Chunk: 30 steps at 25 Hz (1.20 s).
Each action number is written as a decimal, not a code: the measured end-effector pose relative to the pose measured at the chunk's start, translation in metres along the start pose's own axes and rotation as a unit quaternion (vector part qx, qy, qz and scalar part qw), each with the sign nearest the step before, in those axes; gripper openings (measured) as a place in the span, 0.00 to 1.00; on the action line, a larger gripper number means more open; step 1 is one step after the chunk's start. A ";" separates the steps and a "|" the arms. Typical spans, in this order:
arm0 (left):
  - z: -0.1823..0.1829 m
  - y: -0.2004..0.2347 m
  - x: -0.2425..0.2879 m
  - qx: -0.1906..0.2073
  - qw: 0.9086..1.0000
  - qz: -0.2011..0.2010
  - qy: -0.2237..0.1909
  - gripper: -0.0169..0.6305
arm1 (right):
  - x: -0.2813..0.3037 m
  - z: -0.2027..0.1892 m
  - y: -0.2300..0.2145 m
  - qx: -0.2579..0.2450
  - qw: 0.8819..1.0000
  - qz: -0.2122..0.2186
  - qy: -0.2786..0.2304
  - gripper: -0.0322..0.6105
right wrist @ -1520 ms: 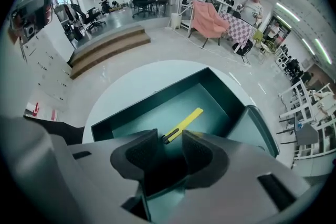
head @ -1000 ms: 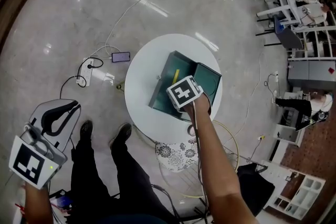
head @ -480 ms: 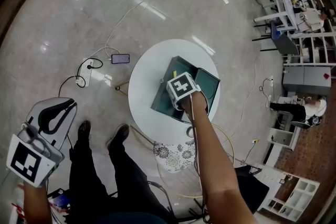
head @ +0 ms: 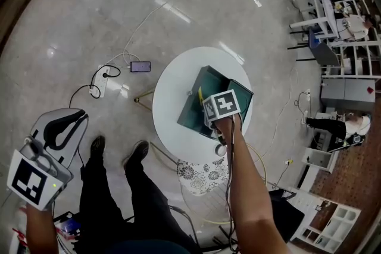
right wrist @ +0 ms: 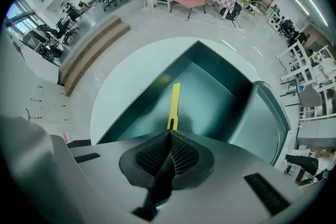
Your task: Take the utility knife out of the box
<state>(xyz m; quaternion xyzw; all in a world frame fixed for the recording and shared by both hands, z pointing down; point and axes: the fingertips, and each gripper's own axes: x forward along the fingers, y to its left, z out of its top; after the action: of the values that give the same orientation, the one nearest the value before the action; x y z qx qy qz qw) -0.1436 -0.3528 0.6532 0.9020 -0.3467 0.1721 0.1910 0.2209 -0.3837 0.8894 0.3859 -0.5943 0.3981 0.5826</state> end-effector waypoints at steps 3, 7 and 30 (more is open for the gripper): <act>0.005 -0.003 -0.004 0.002 1.000 -0.001 -0.003 0.08 | -0.010 0.002 0.003 -0.007 1.000 0.008 -0.015 0.11; 0.005 -0.006 -0.003 0.003 1.000 -0.001 -0.005 0.08 | -0.009 0.008 0.002 -0.052 0.998 -0.006 -0.028 0.11; -0.002 -0.027 -0.008 0.019 1.000 0.003 -0.006 0.08 | -0.005 -0.009 -0.003 -0.086 0.995 -0.042 -0.030 0.14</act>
<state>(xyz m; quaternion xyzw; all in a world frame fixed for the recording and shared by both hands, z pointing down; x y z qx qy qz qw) -0.1305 -0.3292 0.6450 0.9055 -0.3476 0.1734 0.1711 0.2271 -0.3767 0.8843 0.3709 -0.6269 0.3086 0.6117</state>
